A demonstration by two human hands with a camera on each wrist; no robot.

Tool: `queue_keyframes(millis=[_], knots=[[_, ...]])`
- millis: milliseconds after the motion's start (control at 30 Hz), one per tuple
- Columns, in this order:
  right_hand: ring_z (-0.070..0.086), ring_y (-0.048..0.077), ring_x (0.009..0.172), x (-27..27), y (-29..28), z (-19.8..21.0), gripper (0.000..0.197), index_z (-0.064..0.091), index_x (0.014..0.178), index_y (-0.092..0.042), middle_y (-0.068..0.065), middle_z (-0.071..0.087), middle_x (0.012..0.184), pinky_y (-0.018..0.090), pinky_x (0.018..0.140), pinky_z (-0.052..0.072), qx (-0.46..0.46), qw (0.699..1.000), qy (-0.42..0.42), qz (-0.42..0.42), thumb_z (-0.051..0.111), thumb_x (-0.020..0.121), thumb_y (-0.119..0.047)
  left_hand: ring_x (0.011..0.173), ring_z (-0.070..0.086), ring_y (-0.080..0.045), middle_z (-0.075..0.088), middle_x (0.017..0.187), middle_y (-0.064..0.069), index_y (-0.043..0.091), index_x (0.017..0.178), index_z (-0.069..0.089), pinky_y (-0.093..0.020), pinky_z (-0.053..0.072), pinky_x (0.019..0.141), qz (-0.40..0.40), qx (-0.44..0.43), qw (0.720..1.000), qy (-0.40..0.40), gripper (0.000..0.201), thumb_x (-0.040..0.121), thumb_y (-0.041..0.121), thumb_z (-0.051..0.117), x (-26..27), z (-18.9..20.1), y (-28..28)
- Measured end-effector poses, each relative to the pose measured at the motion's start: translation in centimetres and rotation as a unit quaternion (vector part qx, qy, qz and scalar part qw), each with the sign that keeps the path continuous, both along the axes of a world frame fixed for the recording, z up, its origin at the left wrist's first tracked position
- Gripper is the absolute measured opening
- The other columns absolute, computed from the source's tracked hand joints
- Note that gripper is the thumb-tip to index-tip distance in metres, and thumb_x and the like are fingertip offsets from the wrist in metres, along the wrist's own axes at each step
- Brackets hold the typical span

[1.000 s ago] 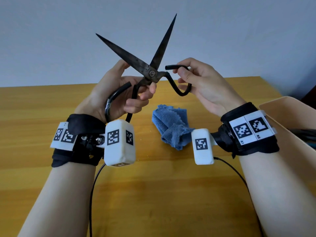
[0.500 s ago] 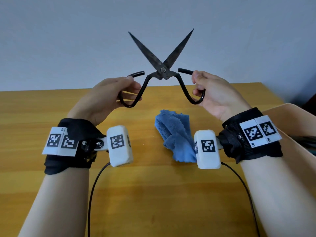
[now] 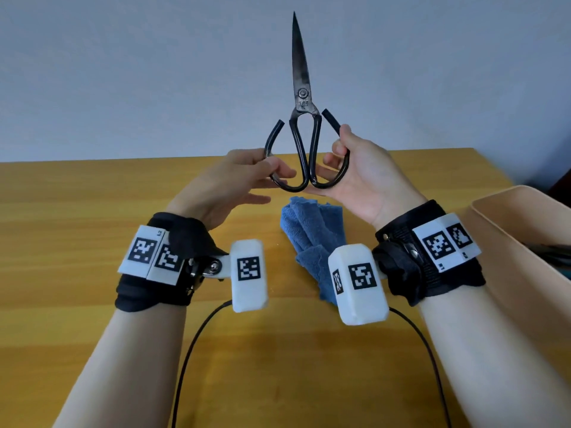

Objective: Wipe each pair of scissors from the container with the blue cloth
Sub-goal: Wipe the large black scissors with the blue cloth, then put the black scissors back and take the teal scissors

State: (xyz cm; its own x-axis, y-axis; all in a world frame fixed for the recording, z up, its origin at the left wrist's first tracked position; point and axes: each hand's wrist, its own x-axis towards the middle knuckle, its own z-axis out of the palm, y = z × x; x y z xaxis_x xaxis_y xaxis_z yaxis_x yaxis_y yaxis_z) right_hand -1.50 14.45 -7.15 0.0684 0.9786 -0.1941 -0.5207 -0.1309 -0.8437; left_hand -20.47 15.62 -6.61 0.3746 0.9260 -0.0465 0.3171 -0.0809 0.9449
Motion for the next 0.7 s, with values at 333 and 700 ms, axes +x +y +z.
queue_keyframes(millis=[333,700], knots=[[0.069,0.045,0.105,-0.6,-1.2,1.2,0.040,0.038,0.073,-0.014,0.029,0.066,0.108,0.062,0.090,0.053,0.019,0.998,0.058,0.033,0.040,0.107,-0.037,0.109,0.071,-0.016,0.076,0.114,0.003,0.008,0.111,0.072,-0.044,0.053,0.101,-0.020,0.019,0.999,0.016,0.031,0.108,0.024,0.046,-1.6,1.1,-0.1],[0.070,0.046,0.070,3.3,-6.2,5.9,0.025,0.042,0.091,-0.008,0.028,0.062,0.093,0.049,0.062,0.061,0.032,0.994,0.065,-0.077,0.050,0.105,-0.028,0.104,0.073,-0.016,0.077,0.112,0.002,0.014,0.112,0.075,-0.042,0.055,0.100,-0.083,0.025,0.996,0.012,0.041,0.090,0.047,0.063,3.1,3.9,-3.6]])
